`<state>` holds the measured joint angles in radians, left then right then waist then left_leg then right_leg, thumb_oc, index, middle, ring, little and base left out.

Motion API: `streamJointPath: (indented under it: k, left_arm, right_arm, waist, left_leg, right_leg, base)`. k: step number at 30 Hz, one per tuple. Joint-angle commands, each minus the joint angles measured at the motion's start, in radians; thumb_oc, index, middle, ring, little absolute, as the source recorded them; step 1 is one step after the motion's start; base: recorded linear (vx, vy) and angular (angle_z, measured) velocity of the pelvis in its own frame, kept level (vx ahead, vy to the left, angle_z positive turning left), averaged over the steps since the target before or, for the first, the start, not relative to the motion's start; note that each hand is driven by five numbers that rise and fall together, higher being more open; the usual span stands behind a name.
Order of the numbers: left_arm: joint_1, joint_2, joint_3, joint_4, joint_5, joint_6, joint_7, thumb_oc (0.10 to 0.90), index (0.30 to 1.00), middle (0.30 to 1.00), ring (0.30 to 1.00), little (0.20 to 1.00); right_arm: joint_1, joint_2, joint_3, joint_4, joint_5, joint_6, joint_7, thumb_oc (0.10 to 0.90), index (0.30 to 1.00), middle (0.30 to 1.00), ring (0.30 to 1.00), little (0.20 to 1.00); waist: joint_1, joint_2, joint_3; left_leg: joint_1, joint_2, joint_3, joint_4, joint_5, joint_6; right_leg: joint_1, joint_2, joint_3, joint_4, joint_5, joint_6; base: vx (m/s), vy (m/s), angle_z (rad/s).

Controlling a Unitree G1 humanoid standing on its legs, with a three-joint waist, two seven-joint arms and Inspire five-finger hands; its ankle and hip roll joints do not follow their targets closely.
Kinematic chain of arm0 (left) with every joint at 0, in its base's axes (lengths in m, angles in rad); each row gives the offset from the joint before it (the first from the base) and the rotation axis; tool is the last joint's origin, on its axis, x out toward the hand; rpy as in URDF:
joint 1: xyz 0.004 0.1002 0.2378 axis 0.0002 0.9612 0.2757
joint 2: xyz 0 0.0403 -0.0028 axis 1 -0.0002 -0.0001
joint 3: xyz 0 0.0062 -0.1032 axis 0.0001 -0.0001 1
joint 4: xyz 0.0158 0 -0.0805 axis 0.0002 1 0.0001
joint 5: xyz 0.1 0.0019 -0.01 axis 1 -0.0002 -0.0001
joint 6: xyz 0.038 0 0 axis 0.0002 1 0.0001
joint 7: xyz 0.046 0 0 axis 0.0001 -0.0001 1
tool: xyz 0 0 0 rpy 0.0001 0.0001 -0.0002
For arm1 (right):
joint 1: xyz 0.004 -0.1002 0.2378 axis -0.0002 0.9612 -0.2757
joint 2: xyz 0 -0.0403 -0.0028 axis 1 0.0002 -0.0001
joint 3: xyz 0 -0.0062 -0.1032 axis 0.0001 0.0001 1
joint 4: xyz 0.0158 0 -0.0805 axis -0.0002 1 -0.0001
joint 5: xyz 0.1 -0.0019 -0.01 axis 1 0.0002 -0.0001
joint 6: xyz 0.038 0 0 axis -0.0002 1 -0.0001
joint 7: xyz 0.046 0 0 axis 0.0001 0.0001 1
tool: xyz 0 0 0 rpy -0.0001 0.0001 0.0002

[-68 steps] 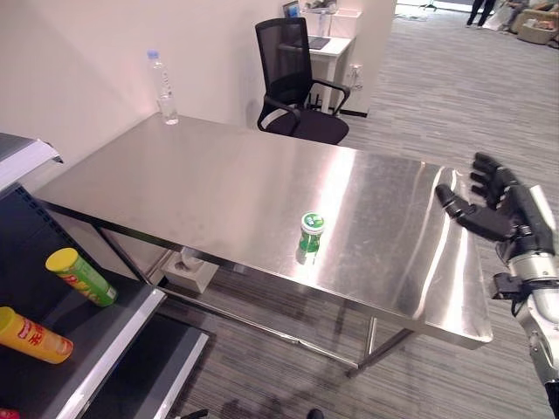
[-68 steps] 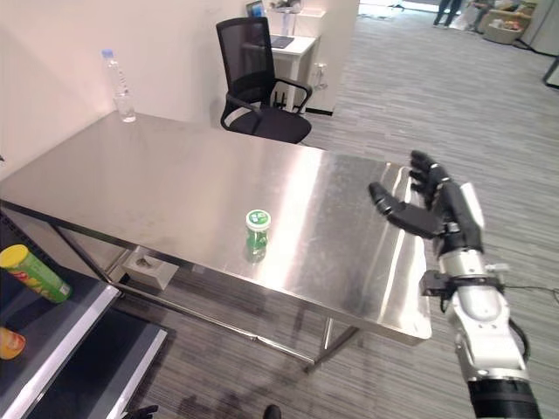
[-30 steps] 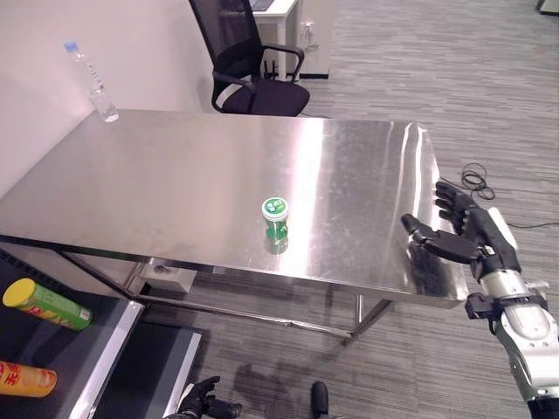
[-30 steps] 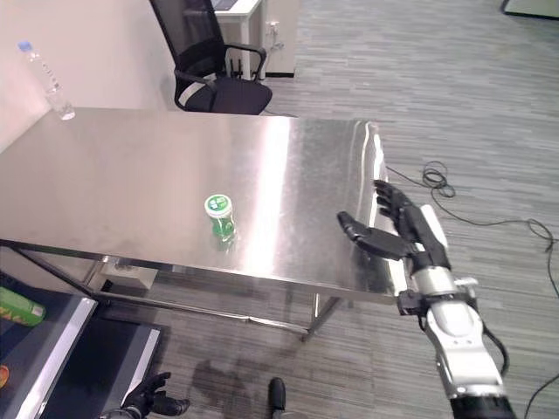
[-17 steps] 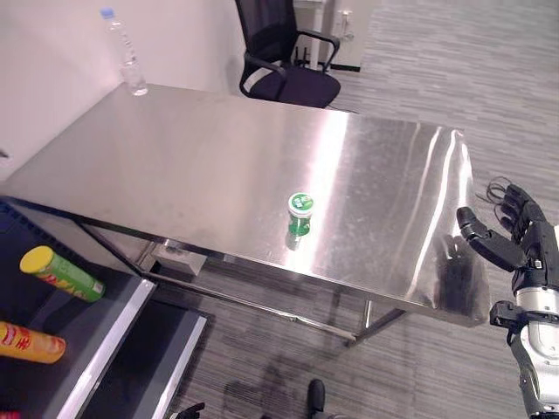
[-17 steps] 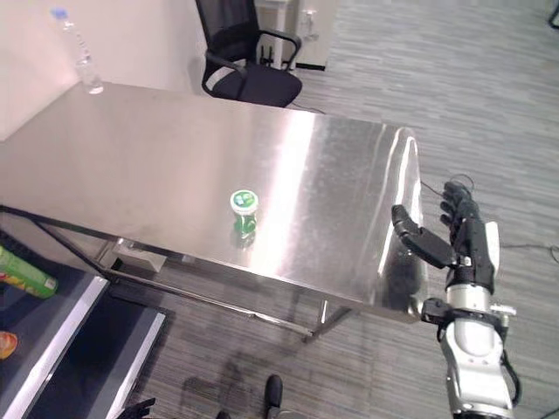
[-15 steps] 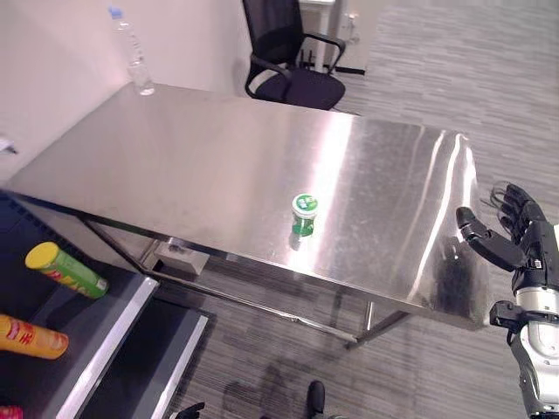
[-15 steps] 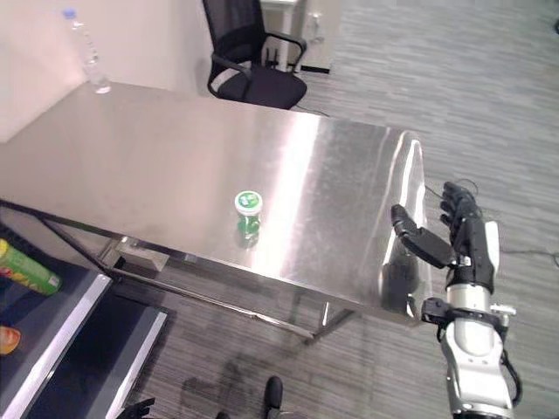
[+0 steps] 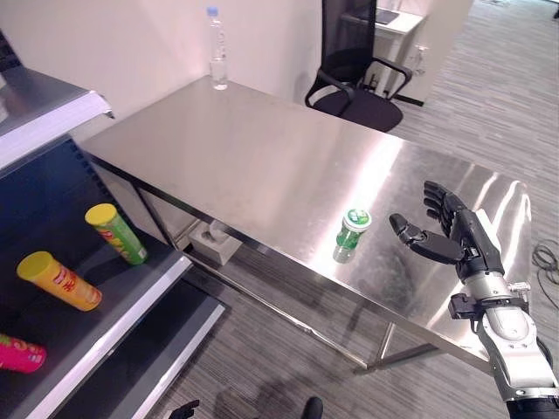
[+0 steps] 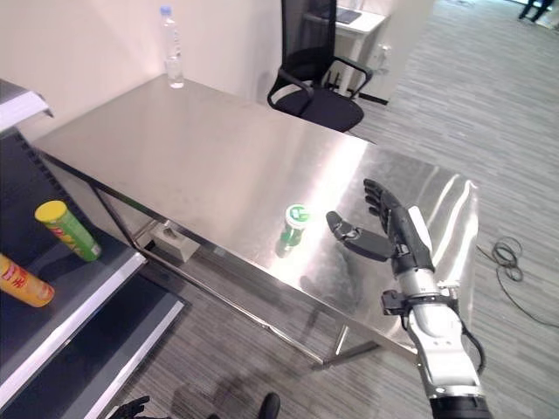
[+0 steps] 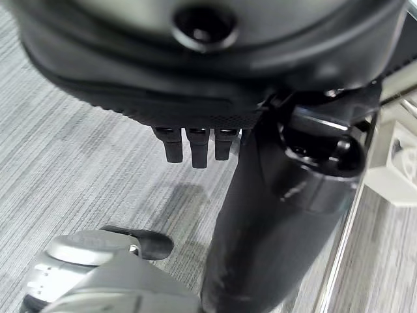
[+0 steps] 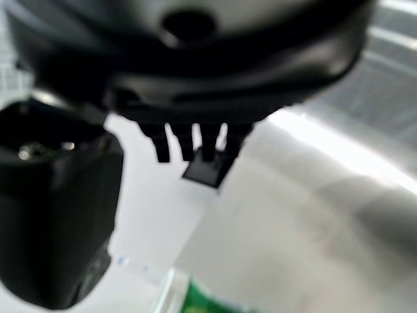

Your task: Put the goods on the table back onto the shelves and tidy them up.

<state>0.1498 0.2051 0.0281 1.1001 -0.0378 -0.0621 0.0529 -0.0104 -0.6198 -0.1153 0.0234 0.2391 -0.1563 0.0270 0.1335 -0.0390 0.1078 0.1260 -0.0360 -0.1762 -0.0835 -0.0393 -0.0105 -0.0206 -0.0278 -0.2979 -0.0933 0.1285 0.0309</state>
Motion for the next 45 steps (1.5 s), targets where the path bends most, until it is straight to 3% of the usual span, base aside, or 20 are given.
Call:
streamJointPath:
  k: [1,12,28,45]
  left_arm:
    - [-0.023,0.057,-0.013,0.044,-0.002,-0.033,-0.008,0.8,0.9,0.9,0.9,0.9]
    - [-0.022,0.058,0.002,0.036,-0.014,-0.034,-0.002,0.8,0.9,0.9,0.9,0.9]
    - [-0.025,0.058,0.012,0.038,0.002,-0.037,0.003,0.8,0.9,0.9,0.9,0.9]
    - [-0.029,0.057,0.009,0.039,0.003,-0.031,0.005,0.8,0.9,0.9,0.9,0.9]
  right_arm:
    - [-0.049,-0.028,-0.062,-0.116,0.009,-0.092,-0.019,0.8,0.9,0.9,0.9,0.9]
    - [-0.055,0.025,-0.03,-0.158,0.044,-0.092,0.009,0.8,0.9,0.9,0.9,0.9]
    - [-0.035,-0.043,0.049,-0.104,-0.18,-0.063,0.009,0.8,0.9,0.9,0.9,0.9]
    - [-0.007,0.001,0.028,-0.118,-0.168,-0.063,-0.005,0.8,0.9,0.9,0.9,0.9]
  waist:
    - [0.01,-0.033,-0.079]
    - [0.02,-0.043,-0.09]
    - [0.028,-0.056,-0.087]
    - [0.014,-0.054,-0.086]
  left_leg:
    - [-0.1,0.043,0.071,-0.004,0.032,-0.058]
    - [-0.098,0.035,0.062,-0.004,0.031,-0.058]
    - [-0.099,0.031,0.052,-0.004,0.031,-0.057]
    - [-0.099,0.032,0.065,-0.004,0.026,-0.054]
  right_leg:
    - [0.101,-0.056,0.017,0.043,-0.197,0.111]
    - [0.117,-0.063,0.0,0.041,-0.199,0.109]
    - [0.122,-0.069,-0.014,0.043,-0.202,0.11]
    - [0.119,-0.069,-0.004,0.038,-0.198,0.111]
  base:
    - [0.0,0.005,0.05]
    - [0.0,-0.003,0.01]
    - [0.0,-0.002,0.03]
    - [0.0,0.0,0.0]
